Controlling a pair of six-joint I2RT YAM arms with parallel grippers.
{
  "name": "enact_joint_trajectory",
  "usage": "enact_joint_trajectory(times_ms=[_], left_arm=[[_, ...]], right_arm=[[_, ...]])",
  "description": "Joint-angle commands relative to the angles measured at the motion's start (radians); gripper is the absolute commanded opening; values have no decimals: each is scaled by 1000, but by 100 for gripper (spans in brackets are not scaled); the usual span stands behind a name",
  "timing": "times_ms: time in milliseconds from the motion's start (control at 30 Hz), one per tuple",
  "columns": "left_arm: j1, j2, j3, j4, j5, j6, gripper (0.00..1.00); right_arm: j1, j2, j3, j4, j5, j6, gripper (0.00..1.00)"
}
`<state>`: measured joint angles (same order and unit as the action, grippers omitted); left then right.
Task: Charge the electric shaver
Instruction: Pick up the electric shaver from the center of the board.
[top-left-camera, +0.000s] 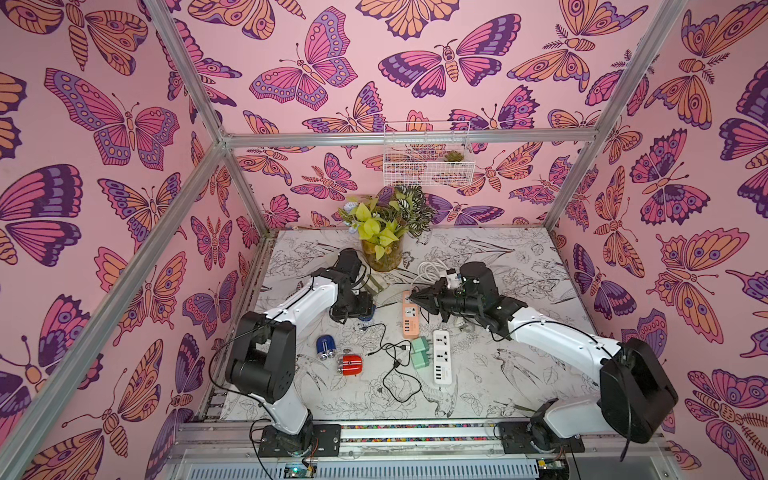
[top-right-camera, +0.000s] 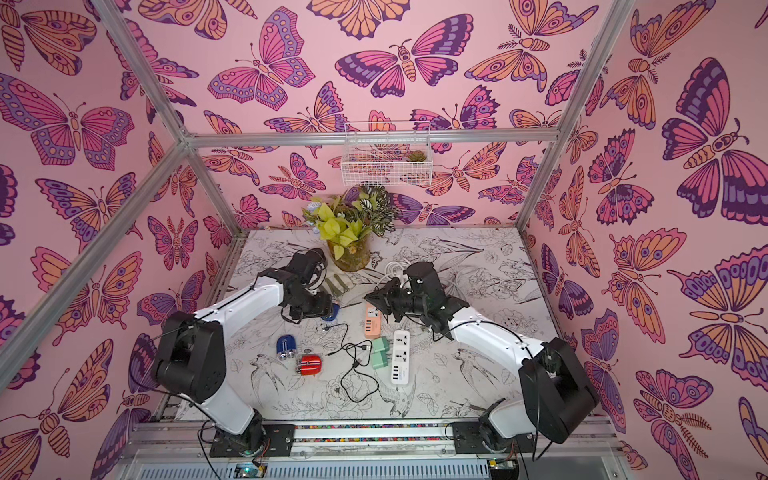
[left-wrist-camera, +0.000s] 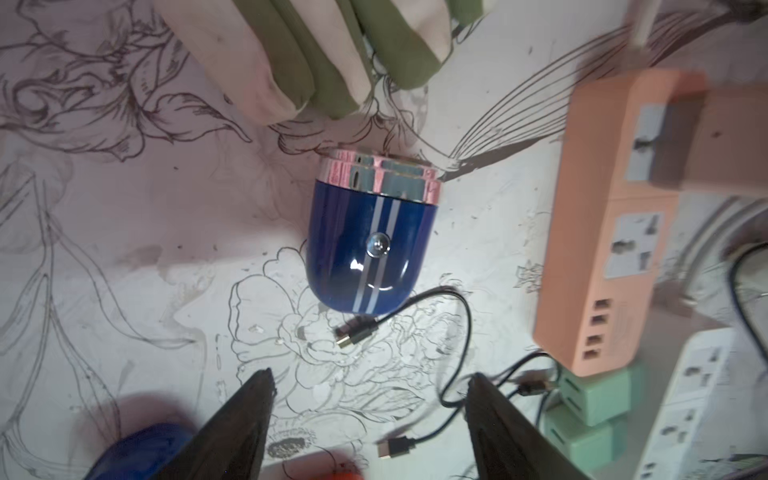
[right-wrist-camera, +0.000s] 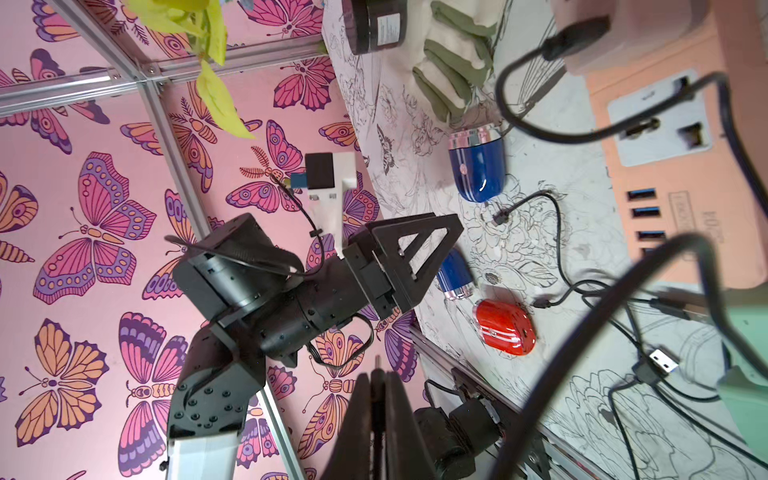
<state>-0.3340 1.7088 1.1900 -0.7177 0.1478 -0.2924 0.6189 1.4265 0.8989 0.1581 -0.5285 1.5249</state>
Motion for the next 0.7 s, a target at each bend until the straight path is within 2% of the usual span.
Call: enact_joint_trajectory(times_ms=[0, 267, 367, 567, 667], left_arm=[[-2, 63, 55, -12, -50, 146, 77], [-19, 209, 157, 0, -65, 218, 78], [-24, 248, 174, -2, -77, 199, 78], [-63, 310, 201, -3, -192, 126, 76], [-68, 339, 208, -3, -200, 87, 74]], right_arm=[[-11, 2, 14, 9, -32, -18, 0], [-44, 14, 22, 5, -51, -8, 0], [-53, 18, 21, 12, -54, -2, 0], [-61, 34, 28, 24, -63, 2, 0], [-61, 41, 28, 36, -64, 11, 0]])
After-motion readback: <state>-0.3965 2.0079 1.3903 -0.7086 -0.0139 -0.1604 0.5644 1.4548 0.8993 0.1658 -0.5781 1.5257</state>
